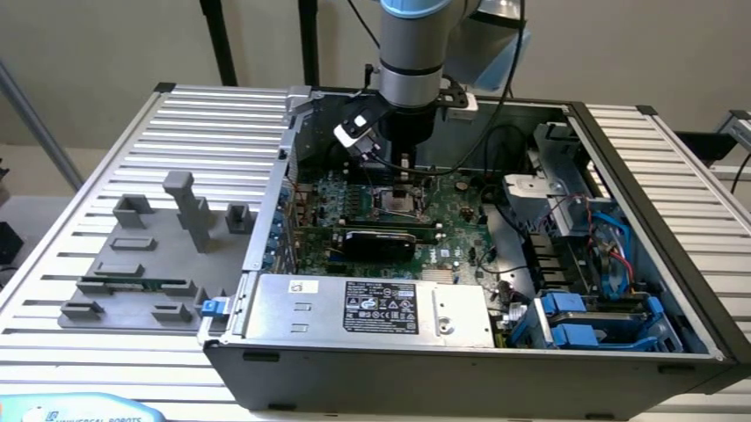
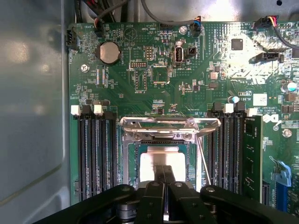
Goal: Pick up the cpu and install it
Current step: 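Close the cpu cover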
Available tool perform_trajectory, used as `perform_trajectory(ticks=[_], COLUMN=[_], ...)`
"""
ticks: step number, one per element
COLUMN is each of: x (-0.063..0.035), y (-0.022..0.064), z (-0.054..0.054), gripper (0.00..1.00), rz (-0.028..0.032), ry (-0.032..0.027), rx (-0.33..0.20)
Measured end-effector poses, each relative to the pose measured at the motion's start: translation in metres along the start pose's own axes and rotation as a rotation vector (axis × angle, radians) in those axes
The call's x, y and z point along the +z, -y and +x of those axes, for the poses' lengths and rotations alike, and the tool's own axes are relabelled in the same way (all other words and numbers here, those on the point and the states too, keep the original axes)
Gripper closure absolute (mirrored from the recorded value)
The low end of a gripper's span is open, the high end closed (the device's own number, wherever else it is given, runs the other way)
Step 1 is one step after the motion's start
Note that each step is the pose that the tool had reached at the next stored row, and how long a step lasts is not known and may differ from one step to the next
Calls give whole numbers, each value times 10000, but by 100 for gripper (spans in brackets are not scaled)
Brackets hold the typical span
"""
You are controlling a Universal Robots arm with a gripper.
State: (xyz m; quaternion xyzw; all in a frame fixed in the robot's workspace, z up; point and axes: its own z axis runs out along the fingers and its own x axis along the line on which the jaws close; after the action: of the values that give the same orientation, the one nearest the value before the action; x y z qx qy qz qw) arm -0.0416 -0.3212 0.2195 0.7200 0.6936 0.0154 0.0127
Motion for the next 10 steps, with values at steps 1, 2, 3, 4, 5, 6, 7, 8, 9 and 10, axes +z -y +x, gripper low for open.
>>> perform_trajectory(ticks=[1, 2, 3, 4, 5, 6, 7, 8, 9, 10], x=[-39, -85, -124, -161, -196, -228, -259, -290, -321, -355], y=[-4, -10, -19, -30, -45, -65, -89, -117, -145, -174], z=[-4, -11, -17, -23, -31, -41, -53, -64, -74, -85], gripper=[89, 89, 89, 89, 89, 89, 89, 89, 89, 89], rz=[3, 11, 16, 24, 32, 43, 57, 70, 84, 100], ry=[-4, -2, -7, -8, -9, -11, -12, -16, -20, -22], rx=[-1, 0, 0, 0, 0, 0, 2, 0, 1, 2])
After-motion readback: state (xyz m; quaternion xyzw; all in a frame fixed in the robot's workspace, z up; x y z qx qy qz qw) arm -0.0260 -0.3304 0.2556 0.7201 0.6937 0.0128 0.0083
